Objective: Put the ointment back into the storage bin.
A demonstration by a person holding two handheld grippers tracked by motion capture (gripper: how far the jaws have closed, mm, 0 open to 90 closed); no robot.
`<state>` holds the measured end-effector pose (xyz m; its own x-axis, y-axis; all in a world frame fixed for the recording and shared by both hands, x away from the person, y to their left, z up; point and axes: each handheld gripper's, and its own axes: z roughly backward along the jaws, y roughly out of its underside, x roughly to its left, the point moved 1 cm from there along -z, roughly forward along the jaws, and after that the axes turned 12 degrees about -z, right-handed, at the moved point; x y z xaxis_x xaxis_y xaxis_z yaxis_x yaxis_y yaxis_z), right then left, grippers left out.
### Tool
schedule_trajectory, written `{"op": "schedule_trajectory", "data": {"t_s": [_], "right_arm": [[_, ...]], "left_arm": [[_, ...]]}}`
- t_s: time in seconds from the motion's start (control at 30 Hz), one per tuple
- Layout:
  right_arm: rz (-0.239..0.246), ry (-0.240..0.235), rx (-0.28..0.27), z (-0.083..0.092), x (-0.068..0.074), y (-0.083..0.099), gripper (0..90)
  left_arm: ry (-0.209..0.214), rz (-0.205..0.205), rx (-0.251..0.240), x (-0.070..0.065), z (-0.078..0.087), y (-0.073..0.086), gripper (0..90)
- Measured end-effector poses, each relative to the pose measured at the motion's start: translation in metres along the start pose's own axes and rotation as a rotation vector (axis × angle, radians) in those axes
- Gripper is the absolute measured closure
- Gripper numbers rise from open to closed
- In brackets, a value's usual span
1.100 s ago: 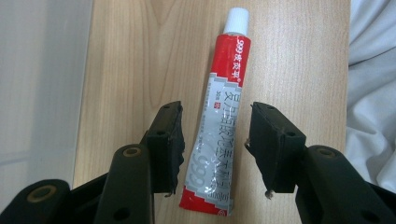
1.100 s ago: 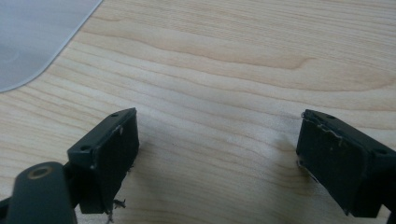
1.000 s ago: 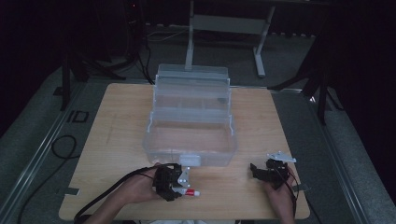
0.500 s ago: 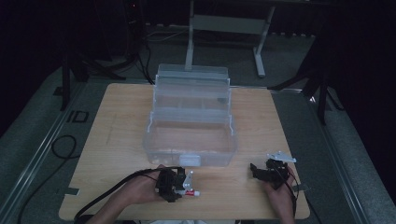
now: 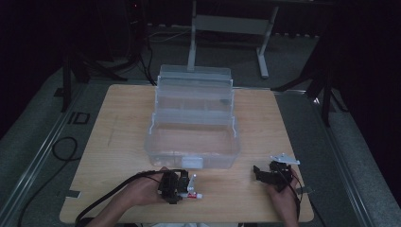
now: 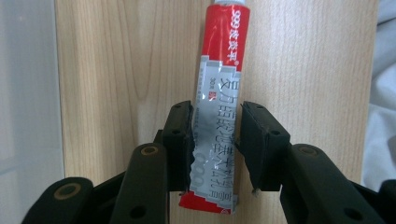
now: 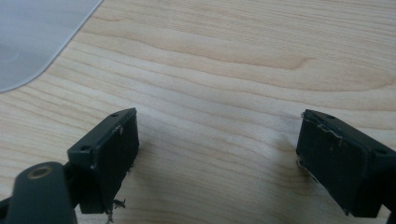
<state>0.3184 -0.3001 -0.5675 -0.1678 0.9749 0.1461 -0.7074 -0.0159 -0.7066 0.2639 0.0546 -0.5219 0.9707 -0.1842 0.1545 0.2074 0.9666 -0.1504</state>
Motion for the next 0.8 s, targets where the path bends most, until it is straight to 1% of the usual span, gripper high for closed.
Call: {"op": "schedule_trajectory", "data": {"t_s": [0.1,0.37,0.53,0.63,0.8], "right_arm": [[0.000,0.000,0.000,0.0000,0.0000,0.0000,12.7],[-0.001,0.000,0.000,0.0000,0.0000,0.0000,12.7],[0.000,0.000,0.000,0.0000,0.0000,0.0000,12.7],[-0.001,0.000,0.000,0.0000,0.0000,0.0000,12.7],[0.000,0.000,0.000,0.0000,0.0000,0.0000,12.7]], "left_arm": [[0.003,-0.005,0.022,-0.0003,-0.0027,0.0001,64.4],[0.020,-0.014,0.045,-0.0007,-0.0054,0.0001,65.4],[0.027,-0.015,0.048,-0.0002,-0.0053,0.0005,65.4],[0.040,-0.021,0.054,0.0006,-0.0050,0.0014,66.4],[0.043,-0.031,0.045,0.0013,-0.0046,0.0033,67.2]]}}
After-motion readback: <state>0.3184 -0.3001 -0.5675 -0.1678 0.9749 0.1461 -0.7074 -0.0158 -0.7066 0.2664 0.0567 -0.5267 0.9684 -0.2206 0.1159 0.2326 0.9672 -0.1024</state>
